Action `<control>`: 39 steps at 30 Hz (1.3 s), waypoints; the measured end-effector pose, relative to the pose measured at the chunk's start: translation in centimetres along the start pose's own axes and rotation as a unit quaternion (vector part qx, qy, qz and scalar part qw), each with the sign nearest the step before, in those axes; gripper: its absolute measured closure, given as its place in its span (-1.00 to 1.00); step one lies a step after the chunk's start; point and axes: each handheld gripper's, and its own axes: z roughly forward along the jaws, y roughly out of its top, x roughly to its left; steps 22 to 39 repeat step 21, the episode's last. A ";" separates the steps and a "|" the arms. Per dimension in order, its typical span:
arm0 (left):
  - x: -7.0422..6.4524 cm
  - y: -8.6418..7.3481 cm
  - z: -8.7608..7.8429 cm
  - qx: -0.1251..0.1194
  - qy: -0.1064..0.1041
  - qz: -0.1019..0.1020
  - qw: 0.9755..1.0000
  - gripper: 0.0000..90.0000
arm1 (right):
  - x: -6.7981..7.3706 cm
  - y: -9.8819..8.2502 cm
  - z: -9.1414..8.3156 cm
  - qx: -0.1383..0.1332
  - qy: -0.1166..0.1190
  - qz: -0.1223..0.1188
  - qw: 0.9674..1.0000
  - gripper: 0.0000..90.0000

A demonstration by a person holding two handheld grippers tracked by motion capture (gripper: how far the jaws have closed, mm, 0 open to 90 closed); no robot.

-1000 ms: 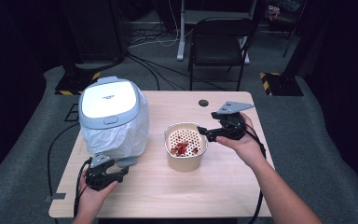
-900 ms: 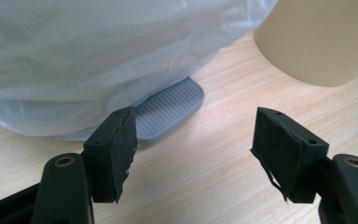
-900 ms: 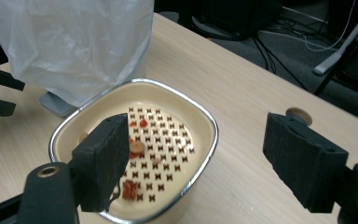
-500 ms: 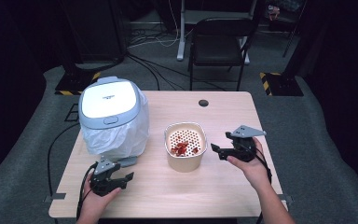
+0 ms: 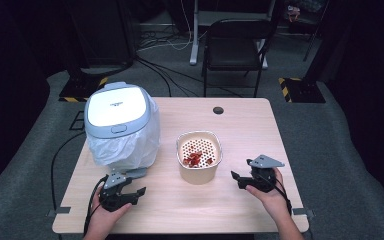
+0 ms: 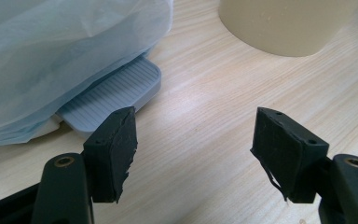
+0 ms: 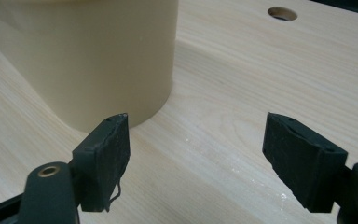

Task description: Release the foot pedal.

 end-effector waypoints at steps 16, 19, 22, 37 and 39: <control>-0.6 -0.3 0.9 0.014 -0.008 0.021 1.000 -0.33 | -0.9 -2.7 1.4 0.020 -0.008 0.014 1.000 -0.50; -0.9 -0.4 1.1 0.018 -0.011 0.031 0.999 -0.34 | -1.5 -3.1 1.5 0.023 -0.018 0.021 0.999 -0.52; -1.2 -0.4 1.2 0.019 -0.012 0.027 0.999 -0.34 | -2.0 -3.4 1.6 0.030 -0.024 0.028 0.999 -0.52; -1.2 -0.4 1.2 0.019 -0.012 0.027 0.999 -0.34 | -2.0 -3.4 1.6 0.030 -0.024 0.028 0.999 -0.52; -1.2 -0.4 1.2 0.019 -0.012 0.027 0.999 -0.34 | -2.0 -3.4 1.6 0.030 -0.024 0.028 0.999 -0.52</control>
